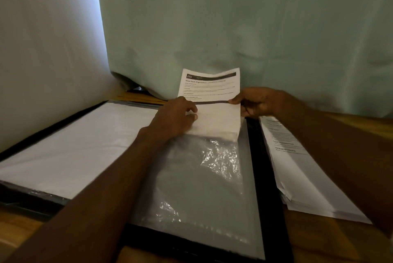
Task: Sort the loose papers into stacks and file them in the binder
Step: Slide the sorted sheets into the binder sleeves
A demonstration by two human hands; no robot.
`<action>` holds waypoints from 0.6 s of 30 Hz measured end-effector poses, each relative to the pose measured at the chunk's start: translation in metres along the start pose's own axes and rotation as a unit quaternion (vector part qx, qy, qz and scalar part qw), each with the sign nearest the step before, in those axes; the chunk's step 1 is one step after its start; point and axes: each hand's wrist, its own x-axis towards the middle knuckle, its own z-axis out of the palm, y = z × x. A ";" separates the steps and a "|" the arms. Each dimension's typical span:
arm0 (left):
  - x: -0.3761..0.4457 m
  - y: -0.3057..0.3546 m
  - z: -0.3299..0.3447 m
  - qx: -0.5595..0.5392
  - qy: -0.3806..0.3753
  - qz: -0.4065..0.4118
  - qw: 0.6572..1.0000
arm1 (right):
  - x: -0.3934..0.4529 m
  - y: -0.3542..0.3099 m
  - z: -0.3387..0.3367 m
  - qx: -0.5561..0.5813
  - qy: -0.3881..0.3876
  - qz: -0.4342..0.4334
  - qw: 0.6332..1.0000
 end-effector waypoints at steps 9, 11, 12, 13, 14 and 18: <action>0.017 0.034 0.003 0.009 -0.060 0.034 0.998 | 0.003 0.027 0.001 0.101 0.143 -0.072 0.982; 0.028 0.049 0.006 0.017 -0.097 0.062 0.993 | 0.008 0.030 0.000 0.122 0.148 -0.074 0.979; 0.033 0.053 0.009 0.017 -0.108 0.071 0.991 | 0.009 0.030 0.001 0.132 0.146 -0.076 0.977; 0.036 0.054 0.014 0.015 -0.112 0.076 0.991 | 0.009 0.031 0.002 0.140 0.145 -0.079 0.976; 0.040 0.052 0.019 0.009 -0.107 0.079 0.991 | 0.011 0.031 0.003 0.143 0.145 -0.084 0.975; 0.052 0.042 0.029 -0.004 -0.088 0.086 0.992 | 0.021 0.033 0.001 0.129 0.165 -0.108 0.972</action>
